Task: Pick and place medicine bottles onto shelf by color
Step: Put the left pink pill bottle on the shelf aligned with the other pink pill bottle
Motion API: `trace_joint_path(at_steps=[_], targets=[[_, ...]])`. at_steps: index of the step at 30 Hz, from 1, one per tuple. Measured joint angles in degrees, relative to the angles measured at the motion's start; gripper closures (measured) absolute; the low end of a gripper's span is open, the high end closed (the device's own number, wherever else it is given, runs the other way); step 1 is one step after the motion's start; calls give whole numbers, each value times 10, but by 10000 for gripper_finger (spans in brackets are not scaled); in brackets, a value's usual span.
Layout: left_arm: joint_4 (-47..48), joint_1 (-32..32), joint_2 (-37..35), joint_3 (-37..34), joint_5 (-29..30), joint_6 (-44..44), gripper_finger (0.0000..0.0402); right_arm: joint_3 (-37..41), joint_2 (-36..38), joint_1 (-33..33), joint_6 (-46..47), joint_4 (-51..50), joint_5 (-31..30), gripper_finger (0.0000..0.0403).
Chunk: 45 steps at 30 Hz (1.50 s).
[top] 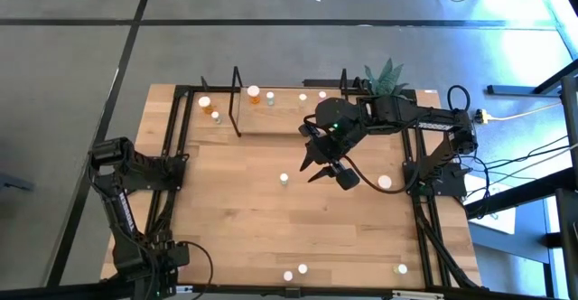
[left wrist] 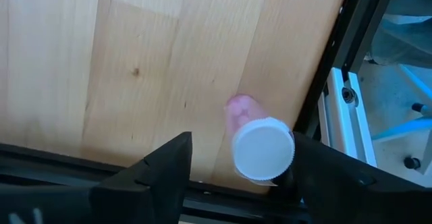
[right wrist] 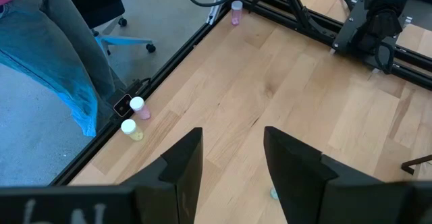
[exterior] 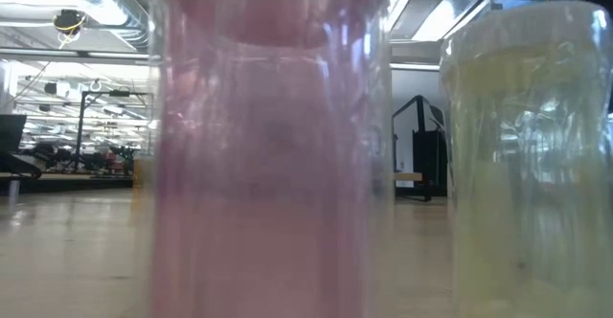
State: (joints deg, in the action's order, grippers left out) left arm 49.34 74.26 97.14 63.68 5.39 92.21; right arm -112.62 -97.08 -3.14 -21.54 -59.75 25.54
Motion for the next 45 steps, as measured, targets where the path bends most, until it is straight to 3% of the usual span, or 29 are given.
trace_joint_path(at_steps=[30, 45], targets=[[-2, 0, 0, 0, 11, -13, 287, 0, 0, 0, 0, 0, 0, 244], [-1, -12, -27, 0, 12, -13, 293, 0, 0, 0, 0, 0, 0, 244]])
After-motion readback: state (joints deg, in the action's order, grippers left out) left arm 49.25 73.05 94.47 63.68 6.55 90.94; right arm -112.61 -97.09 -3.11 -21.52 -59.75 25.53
